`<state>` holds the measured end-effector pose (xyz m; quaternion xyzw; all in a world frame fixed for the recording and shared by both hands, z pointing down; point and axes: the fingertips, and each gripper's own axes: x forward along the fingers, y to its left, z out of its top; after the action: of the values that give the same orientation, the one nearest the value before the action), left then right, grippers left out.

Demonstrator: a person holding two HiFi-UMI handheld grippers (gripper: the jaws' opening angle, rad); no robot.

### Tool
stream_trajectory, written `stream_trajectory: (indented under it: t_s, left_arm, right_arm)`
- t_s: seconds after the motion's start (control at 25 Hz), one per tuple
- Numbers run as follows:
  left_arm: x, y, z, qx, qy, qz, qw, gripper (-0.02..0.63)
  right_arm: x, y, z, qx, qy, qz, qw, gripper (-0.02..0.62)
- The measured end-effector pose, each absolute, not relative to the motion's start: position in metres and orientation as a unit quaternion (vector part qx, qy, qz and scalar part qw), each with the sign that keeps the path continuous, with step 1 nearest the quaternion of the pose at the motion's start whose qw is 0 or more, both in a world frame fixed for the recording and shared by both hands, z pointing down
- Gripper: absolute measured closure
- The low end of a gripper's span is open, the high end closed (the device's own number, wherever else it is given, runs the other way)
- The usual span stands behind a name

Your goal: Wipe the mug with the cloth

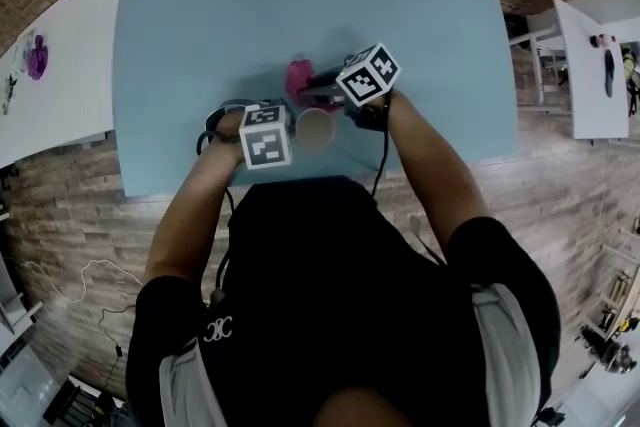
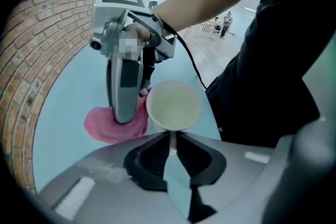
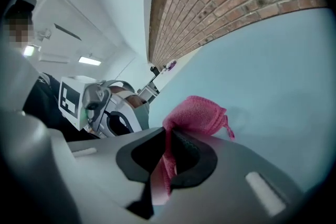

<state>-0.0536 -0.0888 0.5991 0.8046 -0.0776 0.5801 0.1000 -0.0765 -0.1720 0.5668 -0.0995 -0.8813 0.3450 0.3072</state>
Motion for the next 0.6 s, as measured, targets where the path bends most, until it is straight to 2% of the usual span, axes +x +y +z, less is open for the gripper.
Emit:
stream_trajectory:
  t_s: [0.36,0.6]
  left_arm:
    - [-0.051,-0.088,0.598,0.810,-0.094,0.565,0.122,0.560]
    - [-0.053,-0.087,0.598,0.813,-0.103,0.559,0.128,0.560]
  right_arm:
    - [-0.090,-0.152,0.573,-0.157,-0.862,0.310,0.369,0.558]
    - [-0.067,-0.164,0.575,-0.130,-0.862,0.331,0.361,0.558]
